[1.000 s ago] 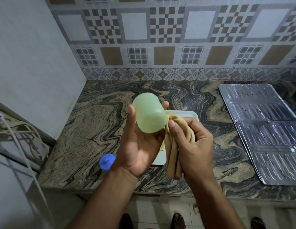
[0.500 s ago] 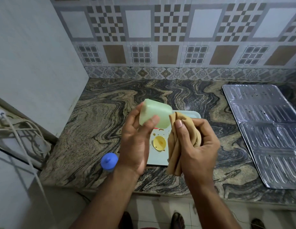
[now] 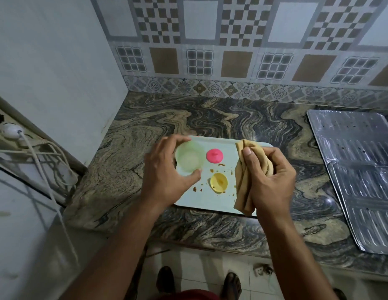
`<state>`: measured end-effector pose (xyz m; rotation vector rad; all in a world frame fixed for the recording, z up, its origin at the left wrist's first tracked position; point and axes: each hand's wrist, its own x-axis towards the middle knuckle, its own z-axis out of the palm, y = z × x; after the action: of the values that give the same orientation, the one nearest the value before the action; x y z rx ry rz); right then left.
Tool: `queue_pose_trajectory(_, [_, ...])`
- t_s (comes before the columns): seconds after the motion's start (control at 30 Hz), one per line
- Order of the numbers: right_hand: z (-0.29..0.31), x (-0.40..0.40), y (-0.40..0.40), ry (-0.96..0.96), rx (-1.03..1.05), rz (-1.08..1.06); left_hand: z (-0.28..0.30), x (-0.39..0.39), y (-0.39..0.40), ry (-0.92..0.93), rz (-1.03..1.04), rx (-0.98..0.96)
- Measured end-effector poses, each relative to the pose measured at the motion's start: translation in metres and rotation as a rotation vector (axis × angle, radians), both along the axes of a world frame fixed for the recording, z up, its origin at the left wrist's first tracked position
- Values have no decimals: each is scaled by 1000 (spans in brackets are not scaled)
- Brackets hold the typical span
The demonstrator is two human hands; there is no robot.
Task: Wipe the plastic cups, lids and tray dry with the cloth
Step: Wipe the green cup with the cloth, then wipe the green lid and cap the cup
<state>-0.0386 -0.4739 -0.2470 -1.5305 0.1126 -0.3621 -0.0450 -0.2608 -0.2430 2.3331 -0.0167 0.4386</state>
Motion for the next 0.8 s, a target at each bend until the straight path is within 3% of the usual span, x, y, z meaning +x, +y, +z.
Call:
queue_pose_trajectory(0.17, [-9, -11, 6, 45, -22, 32, -53, 20, 55, 347, 241, 75])
queue_pose_trajectory(0.37, [-10, -17, 10, 57, -18, 72, -98, 29, 82, 568, 255, 143])
queue_pose_trajectory(0.63, [-13, -19, -8, 60, 1, 46, -112, 33, 88, 574, 222, 199])
queue_pose_trajectory(0.8, [-16, -23, -33, 58, 27, -68, -85, 38, 59, 275, 200, 134])
